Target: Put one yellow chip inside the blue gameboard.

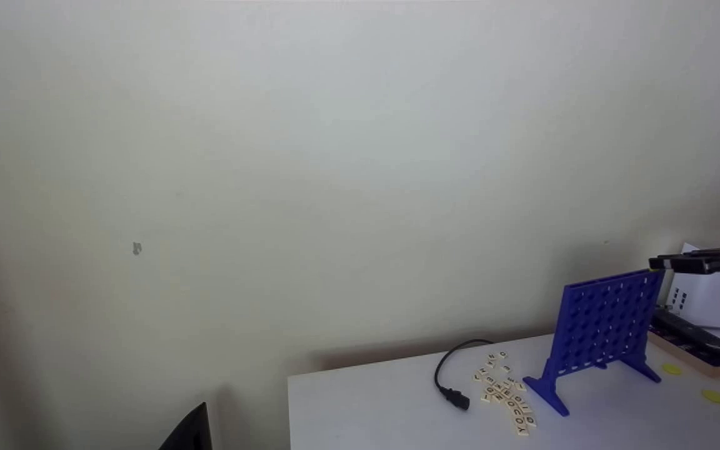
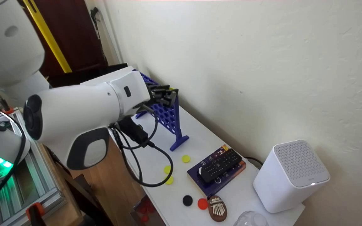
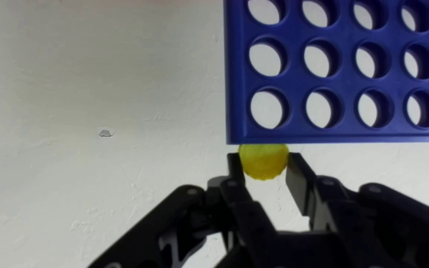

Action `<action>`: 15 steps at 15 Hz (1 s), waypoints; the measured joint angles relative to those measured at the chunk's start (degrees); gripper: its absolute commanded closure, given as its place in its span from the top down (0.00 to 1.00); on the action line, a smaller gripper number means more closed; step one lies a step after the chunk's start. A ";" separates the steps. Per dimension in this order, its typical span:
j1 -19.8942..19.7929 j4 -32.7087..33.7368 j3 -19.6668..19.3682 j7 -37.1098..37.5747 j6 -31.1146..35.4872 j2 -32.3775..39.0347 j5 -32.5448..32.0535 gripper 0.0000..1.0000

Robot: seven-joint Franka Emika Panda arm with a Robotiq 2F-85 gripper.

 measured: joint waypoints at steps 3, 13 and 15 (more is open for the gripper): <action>0.06 -0.05 0.05 -1.31 0.22 0.94 0.56 0.10; -1.32 -0.91 2.01 -2.72 0.03 1.74 1.01 0.89; -1.68 -1.58 2.48 -2.91 -0.02 1.74 1.00 0.99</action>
